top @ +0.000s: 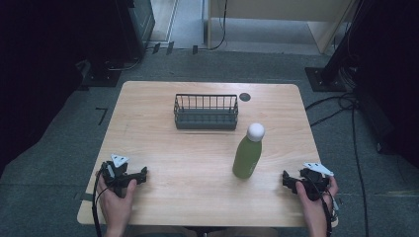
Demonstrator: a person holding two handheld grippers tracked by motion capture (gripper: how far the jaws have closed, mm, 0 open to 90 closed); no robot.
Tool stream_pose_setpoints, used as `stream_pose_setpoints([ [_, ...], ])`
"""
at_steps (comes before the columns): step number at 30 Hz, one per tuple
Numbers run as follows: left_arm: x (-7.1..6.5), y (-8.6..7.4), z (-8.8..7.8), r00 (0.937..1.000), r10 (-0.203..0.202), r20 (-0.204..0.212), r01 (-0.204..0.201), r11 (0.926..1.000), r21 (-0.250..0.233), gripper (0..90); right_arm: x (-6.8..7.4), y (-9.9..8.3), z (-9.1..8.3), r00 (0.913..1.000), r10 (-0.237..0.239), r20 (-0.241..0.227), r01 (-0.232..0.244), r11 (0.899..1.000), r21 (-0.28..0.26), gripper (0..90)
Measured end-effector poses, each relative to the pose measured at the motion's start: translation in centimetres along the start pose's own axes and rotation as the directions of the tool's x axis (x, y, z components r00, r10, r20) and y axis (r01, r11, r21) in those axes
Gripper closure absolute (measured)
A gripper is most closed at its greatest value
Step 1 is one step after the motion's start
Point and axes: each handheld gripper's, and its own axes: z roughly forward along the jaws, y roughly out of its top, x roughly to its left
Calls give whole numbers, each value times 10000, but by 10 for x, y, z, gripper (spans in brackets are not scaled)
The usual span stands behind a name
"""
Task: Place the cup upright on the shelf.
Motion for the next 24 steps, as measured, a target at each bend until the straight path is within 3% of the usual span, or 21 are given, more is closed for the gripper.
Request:
stream_pose_setpoints([
  [8,-2,0,0,9999,-98,-72,98,9999,-33,0,0,-2,-2,10000,-69,-49,69,10000,2,0],
  [12,-2,0,0,9999,-97,-71,97,9999,-33,0,7,-6,-10,9993,-249,269,248,9997,15,0],
  [24,-2,0,0,9999,-95,-73,94,10000,-31,0,29,-4,-31,9943,-413,-987,398,9991,-174,0],
])
